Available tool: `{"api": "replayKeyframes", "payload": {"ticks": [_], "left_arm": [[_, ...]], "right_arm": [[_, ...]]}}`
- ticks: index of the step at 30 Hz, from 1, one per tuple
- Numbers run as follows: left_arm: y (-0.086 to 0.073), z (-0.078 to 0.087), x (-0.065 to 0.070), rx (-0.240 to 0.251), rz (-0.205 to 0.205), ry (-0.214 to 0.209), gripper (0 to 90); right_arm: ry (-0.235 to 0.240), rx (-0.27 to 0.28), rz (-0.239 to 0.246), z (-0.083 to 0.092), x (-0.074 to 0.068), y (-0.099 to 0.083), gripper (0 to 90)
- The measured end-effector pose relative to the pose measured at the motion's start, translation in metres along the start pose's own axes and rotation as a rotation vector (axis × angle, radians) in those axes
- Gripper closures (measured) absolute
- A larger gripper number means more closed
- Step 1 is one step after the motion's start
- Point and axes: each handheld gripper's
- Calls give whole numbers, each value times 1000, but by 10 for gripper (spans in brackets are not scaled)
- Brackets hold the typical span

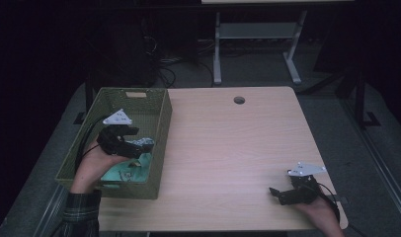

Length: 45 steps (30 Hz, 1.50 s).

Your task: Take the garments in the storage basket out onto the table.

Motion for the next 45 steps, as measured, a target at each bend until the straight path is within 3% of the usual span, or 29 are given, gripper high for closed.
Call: {"api": "replayKeyframes", "payload": {"ticks": [5, 13, 18, 27, 33, 45], "left_arm": [[-3, 4, -4, 5, 10, 3, 167], [-12, 6, -15, -19, 21, 44, 168], [-18, 6, -20, -25, 47, 48, 189], [-26, -5, -27, -51, 58, 42, 204], [-33, -13, -31, -93, 70, 46, 219], [-39, -26, -35, -135, 56, 29, 238]], "right_arm": [[0, 0, 0, 0, 0, 0, 32], [0, 0, 0, 0, 0, 0, 32], [0, 0, 0, 0, 0, 0, 32], [0, -1, -1, 0, 0, 0, 32], [0, -1, -1, 0, 0, 0, 32], [0, 0, -1, 0, 0, 0, 32]]}}
Point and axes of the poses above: each handheld gripper's, and its own axes: z roughly backward along the jaws, y roughly out of its top, x roughly to its right, and after that the axes turned 5 degrees about -y, right-handed
